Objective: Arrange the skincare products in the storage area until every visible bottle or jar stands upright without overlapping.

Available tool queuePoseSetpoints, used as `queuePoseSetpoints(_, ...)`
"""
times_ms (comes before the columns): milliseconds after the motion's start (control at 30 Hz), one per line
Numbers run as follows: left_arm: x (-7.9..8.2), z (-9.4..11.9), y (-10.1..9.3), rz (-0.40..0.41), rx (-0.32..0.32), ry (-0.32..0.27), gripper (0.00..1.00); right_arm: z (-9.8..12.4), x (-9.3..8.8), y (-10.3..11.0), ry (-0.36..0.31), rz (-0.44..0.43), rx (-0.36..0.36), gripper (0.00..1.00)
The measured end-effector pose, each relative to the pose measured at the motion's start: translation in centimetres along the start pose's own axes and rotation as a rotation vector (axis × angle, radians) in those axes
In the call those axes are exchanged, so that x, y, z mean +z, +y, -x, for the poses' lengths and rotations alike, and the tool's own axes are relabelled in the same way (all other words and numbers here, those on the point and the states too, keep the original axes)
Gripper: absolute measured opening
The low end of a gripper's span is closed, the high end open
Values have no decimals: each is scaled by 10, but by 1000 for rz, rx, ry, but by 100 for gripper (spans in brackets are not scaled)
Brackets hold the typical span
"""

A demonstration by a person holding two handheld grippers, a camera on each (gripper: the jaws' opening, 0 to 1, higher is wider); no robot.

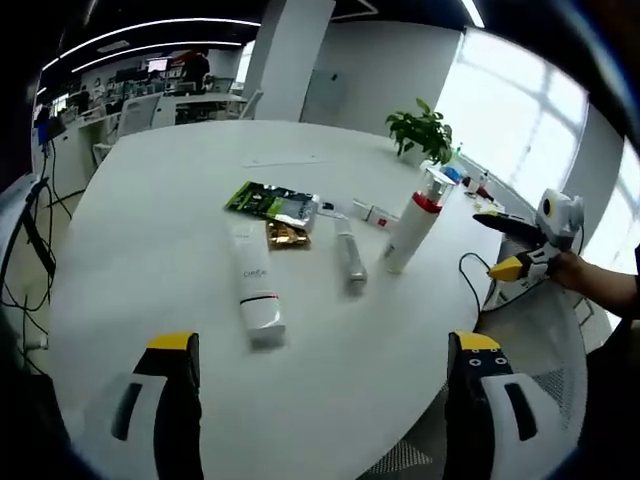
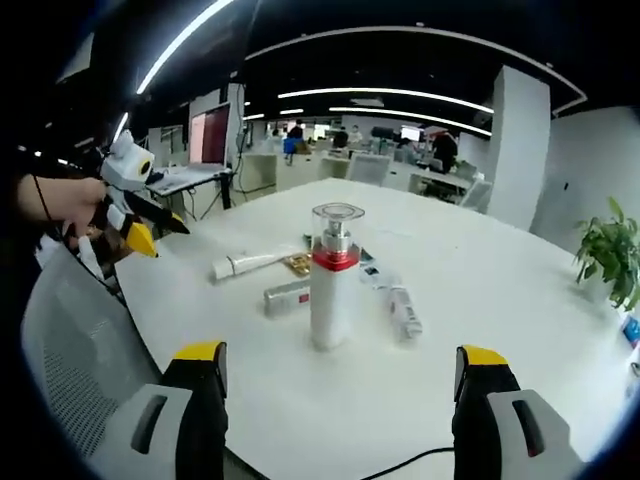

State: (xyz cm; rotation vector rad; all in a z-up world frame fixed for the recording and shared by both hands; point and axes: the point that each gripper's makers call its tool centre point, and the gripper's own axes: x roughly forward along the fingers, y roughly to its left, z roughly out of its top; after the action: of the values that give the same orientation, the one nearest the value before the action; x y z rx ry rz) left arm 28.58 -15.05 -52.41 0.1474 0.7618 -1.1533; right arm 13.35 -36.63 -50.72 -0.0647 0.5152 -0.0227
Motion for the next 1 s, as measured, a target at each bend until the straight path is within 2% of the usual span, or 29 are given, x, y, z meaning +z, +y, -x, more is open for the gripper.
queuePoseSetpoints(200,7,-14,12,13,35,20,93,-1,-2,1,11,-2,6,95)
queuePoseSetpoints(300,10,-22,16,8,61,12,86,-1,-4,0,20,4,4,94)
queuePoseSetpoints(400,12,-36,23,-11,76,29,86,0,-5,-1,22,4,2,93)
queuePoseSetpoints(600,22,-61,30,3,87,59,80,-2,-10,0,44,-4,18,91)
queuePoseSetpoints(833,20,-83,38,12,94,129,75,-3,-14,3,69,-7,37,89)
queuePoseSetpoints(1000,20,-97,50,-12,109,174,70,-3,-17,4,75,-6,43,88)
